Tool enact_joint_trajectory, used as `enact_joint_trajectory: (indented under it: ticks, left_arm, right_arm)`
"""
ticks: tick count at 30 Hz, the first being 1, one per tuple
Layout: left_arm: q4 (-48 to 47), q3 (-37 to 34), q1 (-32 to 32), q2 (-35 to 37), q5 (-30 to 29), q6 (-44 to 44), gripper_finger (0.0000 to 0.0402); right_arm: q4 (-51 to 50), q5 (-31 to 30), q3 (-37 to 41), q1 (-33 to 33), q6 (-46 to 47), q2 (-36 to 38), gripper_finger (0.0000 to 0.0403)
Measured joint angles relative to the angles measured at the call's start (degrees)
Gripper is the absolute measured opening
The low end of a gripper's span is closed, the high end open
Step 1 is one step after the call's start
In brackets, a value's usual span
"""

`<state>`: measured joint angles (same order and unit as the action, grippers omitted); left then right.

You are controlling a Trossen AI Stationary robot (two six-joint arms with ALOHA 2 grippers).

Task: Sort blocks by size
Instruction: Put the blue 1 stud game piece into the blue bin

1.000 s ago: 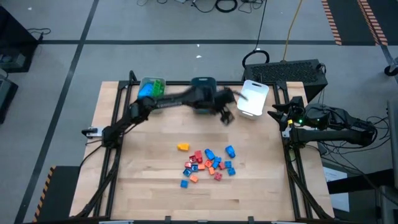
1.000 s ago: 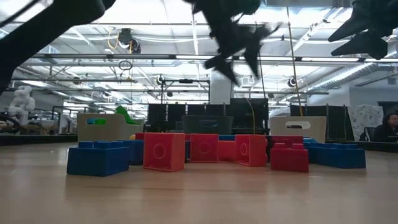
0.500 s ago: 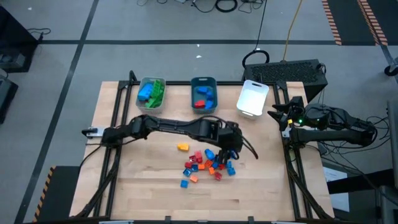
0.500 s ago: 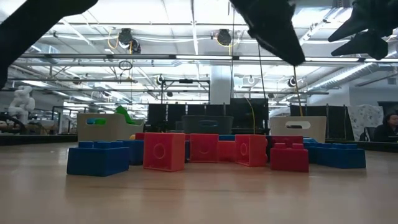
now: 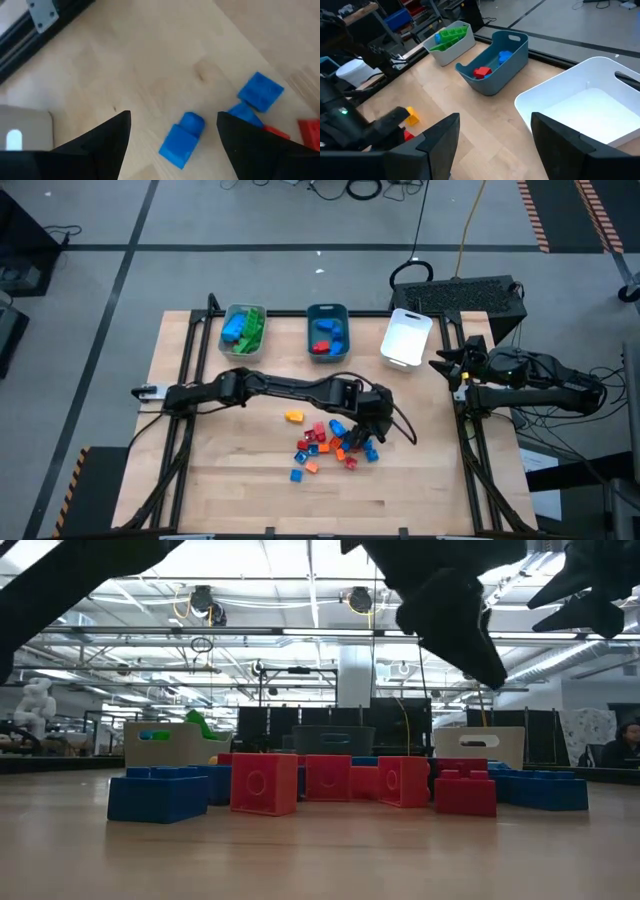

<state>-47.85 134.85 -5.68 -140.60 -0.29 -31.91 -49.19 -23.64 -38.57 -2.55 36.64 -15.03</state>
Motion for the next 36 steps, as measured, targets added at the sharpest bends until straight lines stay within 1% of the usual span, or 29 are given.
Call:
enact_joint_trajectory:
  ticks: [2, 8, 12, 17, 19, 21, 29, 32, 34, 36]
  left_arm:
    - [-1.03, 0.0, 0.21, -0.45, 0.1, -0.21, 0.0297]
    - [-0.12, -0.04, 0.84, -2.35, 0.13, -3.2, 0.0297]
    - [-1.18, -0.02, 1.41, -3.71, 0.16, -3.4, 0.0297]
    - [-2.53, -0.04, 2.15, -4.96, 2.03, -4.96, 0.0297]
    - [-1.22, 0.07, 2.45, -5.8, 2.17, -6.21, 0.0297]
    - [-2.54, -0.07, 2.74, -6.3, 2.2, -6.37, 0.0297]
    - [-2.06, -0.03, 3.45, -8.78, 3.08, -6.46, 0.0295]
    - [-2.02, 0.04, 3.4, -8.91, 3.06, -6.41, 0.0278]
    - [-2.23, 0.04, 3.27, -8.91, 2.61, -6.35, 0.0252]
    - [-2.45, 0.04, 3.01, -8.91, 2.04, -6.36, 0.0216]
  right_arm:
    - [0.02, -0.02, -0.02, 0.0, 0.0, 0.0, 0.0238]
    - [0.02, 0.0, 0.0, 0.0, 0.04, -0.07, 0.0238]
    - [0.02, 0.02, 0.0, 0.02, 0.02, -0.08, 0.0238]
    - [0.02, -0.02, -0.01, 0.02, 0.04, -0.06, 0.0238]
    - [0.02, 0.0, 0.0, 0.02, 0.04, -0.06, 0.0238]
    - [0.02, 0.0, -0.01, 0.02, 0.16, -0.06, 0.0238]
    - [0.02, 0.09, 0.0, 0.02, 0.26, -0.07, 0.0238]
    - [0.0, 0.17, 0.0, 0.02, 0.26, -0.07, 0.0238]
    - [-0.08, 0.15, 0.0, 0.02, 0.26, -0.07, 0.0238]
    - [-0.14, 0.16, 0.0, 0.02, 0.26, -0.07, 0.0238]
